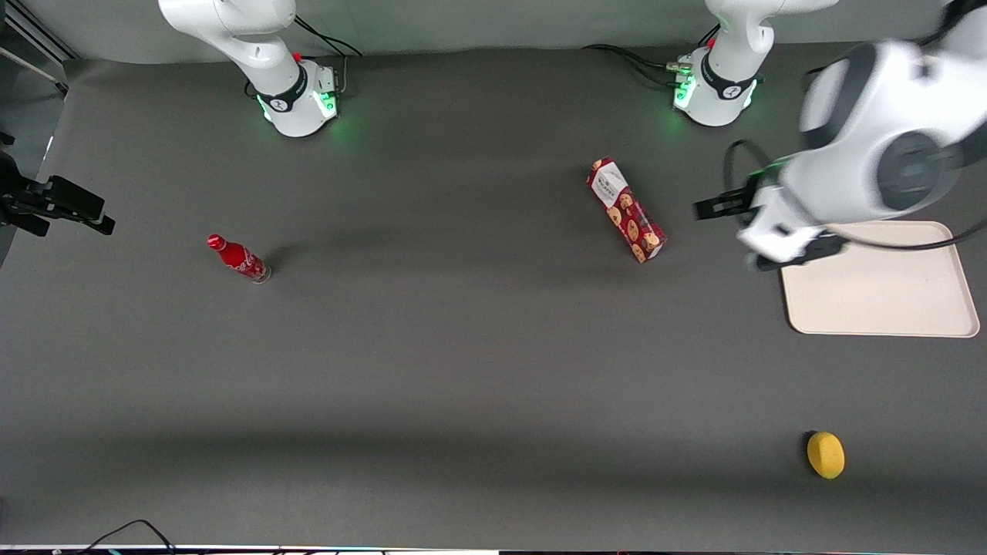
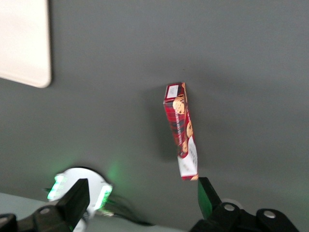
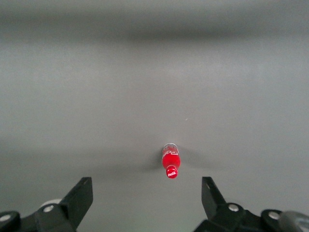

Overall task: Place red cookie box on tray
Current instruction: 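Lower the left gripper over the upright red cookie box and grasp it, then lift the cookie box with the left gripper and carry it toward the white tray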

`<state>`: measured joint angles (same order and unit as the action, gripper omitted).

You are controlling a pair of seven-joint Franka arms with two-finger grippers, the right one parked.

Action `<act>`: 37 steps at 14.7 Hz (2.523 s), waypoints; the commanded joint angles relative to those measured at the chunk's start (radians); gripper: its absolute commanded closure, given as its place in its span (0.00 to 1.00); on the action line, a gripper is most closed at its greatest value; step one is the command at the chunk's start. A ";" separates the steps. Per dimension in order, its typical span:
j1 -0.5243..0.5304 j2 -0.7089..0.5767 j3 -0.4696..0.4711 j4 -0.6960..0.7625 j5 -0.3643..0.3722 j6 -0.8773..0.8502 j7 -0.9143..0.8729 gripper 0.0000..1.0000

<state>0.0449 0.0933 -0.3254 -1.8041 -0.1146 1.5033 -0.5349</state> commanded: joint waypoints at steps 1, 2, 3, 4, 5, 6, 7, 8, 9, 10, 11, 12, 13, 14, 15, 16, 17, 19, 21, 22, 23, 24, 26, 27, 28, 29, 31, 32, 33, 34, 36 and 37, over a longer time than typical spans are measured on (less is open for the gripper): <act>-0.003 -0.049 -0.066 -0.315 -0.020 0.272 -0.207 0.00; -0.005 -0.049 -0.084 -0.389 -0.020 0.364 -0.247 0.00; -0.006 -0.043 -0.102 -0.459 -0.020 0.468 -0.270 0.00; -0.008 -0.032 -0.110 -0.507 -0.020 0.562 -0.299 0.00; -0.013 -0.003 -0.119 -0.543 -0.020 0.640 -0.325 0.00; -0.025 0.025 -0.135 -0.564 -0.020 0.713 -0.347 0.00; -0.029 0.057 -0.142 -0.589 -0.020 0.791 -0.379 0.00; -0.030 0.084 -0.162 -0.607 -0.020 0.870 -0.392 0.00; -0.031 0.107 -0.170 -0.622 -0.016 0.923 -0.393 0.10; -0.037 0.121 -0.173 -0.627 -0.004 0.940 -0.393 0.53; -0.042 0.131 -0.173 -0.626 0.009 0.942 -0.392 0.93; -0.042 0.134 -0.173 -0.626 0.025 0.943 -0.393 1.00; -0.039 0.135 -0.173 -0.626 0.035 0.939 -0.392 1.00; -0.037 0.135 -0.173 -0.623 0.036 0.934 -0.392 1.00; -0.034 0.134 -0.173 -0.621 0.036 0.927 -0.390 1.00; -0.031 0.131 -0.172 -0.618 0.036 0.923 -0.383 1.00; -0.028 0.128 -0.167 -0.612 0.036 0.914 -0.379 1.00; -0.023 0.117 -0.158 -0.566 0.036 0.849 -0.376 1.00; -0.017 0.102 -0.120 -0.450 0.058 0.681 -0.352 1.00; -0.017 0.097 -0.082 -0.366 0.078 0.572 -0.337 1.00; -0.020 0.098 -0.051 -0.277 0.079 0.463 -0.317 1.00; -0.019 0.100 -0.026 -0.192 0.078 0.371 -0.279 1.00; -0.019 0.100 0.038 -0.047 0.079 0.220 -0.216 1.00; -0.019 0.101 0.070 0.016 0.081 0.163 -0.173 1.00; -0.019 0.101 0.109 0.078 0.111 0.103 -0.115 1.00; -0.019 0.106 0.146 0.144 0.143 0.048 -0.041 1.00; -0.020 0.123 0.237 0.273 0.165 -0.029 0.127 1.00; -0.020 0.129 0.285 0.320 0.191 -0.072 0.238 1.00; -0.020 0.140 0.326 0.357 0.231 -0.092 0.351 1.00; -0.017 0.143 0.377 0.373 0.254 -0.098 0.460 1.00; -0.014 0.170 0.512 0.376 0.259 -0.075 0.724 1.00; -0.014 0.204 0.587 0.376 0.256 -0.055 0.848 1.00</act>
<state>0.0406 0.2077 0.0967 -1.4811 0.1275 1.4468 -0.0045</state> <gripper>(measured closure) 0.806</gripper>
